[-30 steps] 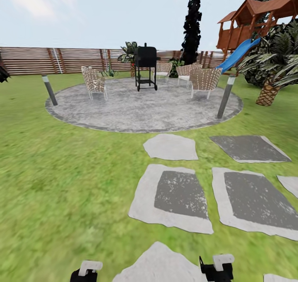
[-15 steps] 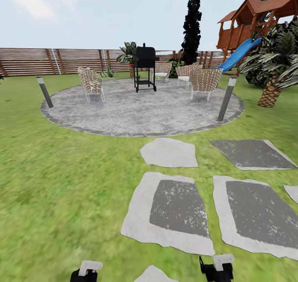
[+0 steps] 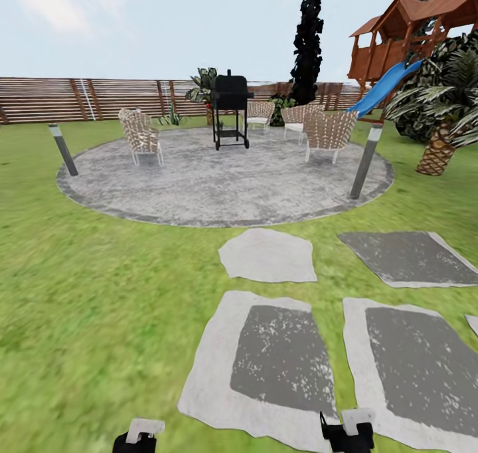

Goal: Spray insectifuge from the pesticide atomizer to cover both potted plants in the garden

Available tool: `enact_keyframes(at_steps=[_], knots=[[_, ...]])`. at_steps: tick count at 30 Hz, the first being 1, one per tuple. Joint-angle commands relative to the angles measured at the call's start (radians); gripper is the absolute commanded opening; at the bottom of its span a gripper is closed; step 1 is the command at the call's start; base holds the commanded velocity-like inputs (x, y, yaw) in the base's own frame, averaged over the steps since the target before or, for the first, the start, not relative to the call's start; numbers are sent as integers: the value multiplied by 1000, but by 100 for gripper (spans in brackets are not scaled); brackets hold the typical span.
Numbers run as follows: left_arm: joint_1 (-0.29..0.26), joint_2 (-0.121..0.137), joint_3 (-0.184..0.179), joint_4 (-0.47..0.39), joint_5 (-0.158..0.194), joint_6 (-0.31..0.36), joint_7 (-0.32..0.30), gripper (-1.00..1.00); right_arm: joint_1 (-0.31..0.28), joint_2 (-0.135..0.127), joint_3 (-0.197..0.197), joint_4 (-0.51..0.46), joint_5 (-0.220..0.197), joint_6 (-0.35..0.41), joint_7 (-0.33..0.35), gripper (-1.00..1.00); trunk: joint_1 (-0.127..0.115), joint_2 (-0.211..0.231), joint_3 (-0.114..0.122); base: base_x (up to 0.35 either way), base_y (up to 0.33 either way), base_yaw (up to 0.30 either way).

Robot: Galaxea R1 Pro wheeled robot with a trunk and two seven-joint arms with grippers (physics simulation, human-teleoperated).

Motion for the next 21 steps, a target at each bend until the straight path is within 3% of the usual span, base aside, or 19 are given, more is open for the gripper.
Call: enact_keyframes(at_steps=[1,21], knots=[[-1,0,-7,1,10,-3,-3,-100,-1,0,-6,1,11,-3,-4,100,0,0,-1,323,-114,0],[-1,0,-7,1,10,-3,-3,-100,-1,0,-6,1,11,-4,-4,100,0,0,-1,323,-114,0]])
